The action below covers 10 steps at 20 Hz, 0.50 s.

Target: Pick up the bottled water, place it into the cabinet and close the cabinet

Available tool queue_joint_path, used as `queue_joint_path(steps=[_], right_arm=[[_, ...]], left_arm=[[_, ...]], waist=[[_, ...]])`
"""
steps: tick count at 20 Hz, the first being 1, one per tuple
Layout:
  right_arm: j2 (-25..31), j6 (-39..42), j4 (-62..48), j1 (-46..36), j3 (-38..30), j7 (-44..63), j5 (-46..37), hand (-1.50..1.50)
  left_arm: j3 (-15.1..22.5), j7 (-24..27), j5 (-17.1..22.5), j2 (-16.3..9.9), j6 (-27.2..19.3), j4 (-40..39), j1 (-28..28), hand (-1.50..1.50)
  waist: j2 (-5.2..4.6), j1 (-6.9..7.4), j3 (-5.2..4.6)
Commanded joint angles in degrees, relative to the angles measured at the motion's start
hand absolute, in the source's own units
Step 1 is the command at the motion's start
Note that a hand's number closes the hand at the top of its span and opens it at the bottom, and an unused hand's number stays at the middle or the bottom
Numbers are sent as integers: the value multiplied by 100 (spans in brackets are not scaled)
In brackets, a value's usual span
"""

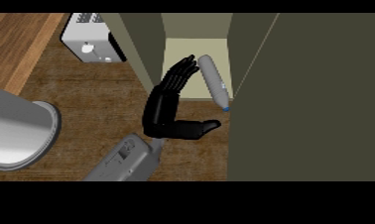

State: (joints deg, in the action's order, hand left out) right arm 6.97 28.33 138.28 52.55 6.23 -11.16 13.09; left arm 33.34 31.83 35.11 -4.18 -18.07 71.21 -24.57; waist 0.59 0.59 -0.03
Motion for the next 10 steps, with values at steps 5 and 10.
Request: queue_joint_path(steps=[5,10], right_arm=[[829,837,667,183,95,-19,-592,150],[1095,1235,1136,511,418,-204,-940,150]], left_arm=[[94,-505,61,-855,15,1543,1057,150],[52,-414,81,-1231,-20,2176,1849,-150]], waist=[[16,-9,0],[34,-90,-6]])
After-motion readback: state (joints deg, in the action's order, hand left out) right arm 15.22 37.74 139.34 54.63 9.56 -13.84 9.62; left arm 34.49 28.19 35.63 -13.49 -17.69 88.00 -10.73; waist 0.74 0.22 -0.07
